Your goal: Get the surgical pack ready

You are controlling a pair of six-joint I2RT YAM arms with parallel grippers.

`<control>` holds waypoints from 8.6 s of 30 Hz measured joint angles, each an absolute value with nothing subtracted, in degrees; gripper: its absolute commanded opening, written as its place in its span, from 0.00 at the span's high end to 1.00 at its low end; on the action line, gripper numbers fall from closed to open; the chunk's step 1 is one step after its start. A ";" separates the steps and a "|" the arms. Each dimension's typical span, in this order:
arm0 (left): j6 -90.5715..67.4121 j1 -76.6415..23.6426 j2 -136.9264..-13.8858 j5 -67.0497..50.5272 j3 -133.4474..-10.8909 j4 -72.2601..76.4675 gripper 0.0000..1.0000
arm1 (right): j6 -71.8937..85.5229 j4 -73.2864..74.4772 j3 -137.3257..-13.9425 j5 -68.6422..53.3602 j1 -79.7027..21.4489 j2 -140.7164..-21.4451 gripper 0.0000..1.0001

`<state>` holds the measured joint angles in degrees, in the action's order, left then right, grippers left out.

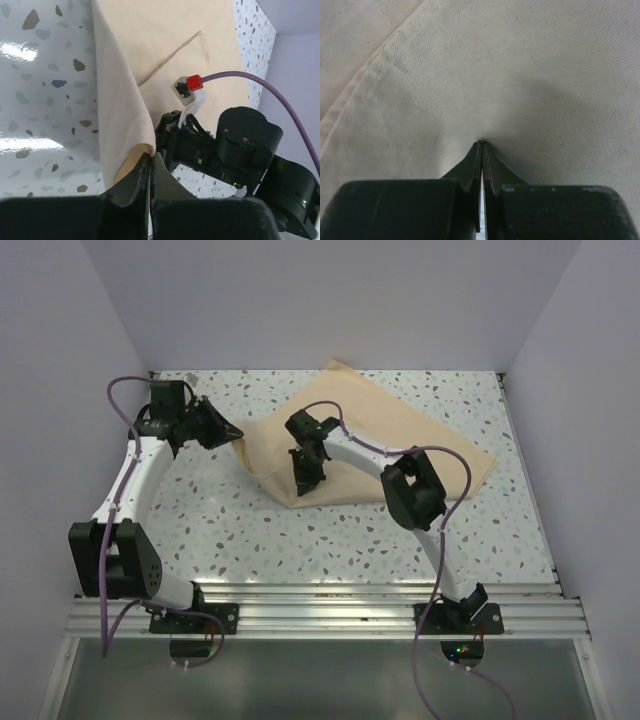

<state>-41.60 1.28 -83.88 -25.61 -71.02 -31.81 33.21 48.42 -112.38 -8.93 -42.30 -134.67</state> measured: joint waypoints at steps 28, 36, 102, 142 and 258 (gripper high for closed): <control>-47.55 -14.85 -92.03 -26.85 -85.23 -32.12 1.00 | 26.26 47.83 -84.44 2.26 -8.78 -111.07 1.00; -48.71 -19.55 -97.38 -26.87 -92.55 -32.25 1.00 | 25.39 47.42 -84.71 1.98 -8.99 -116.88 1.00; -41.45 -33.61 -112.25 -28.10 -93.93 -27.83 0.75 | 24.88 52.97 -93.71 -1.72 -8.88 -118.85 1.00; -31.70 -39.77 -111.79 -22.41 -91.57 -25.02 0.83 | 27.86 49.80 -83.90 -7.46 6.52 -105.47 1.00; -23.64 -24.38 -103.81 -14.50 -83.22 -33.93 0.80 | 27.20 29.34 -83.07 0.43 20.53 -116.49 1.00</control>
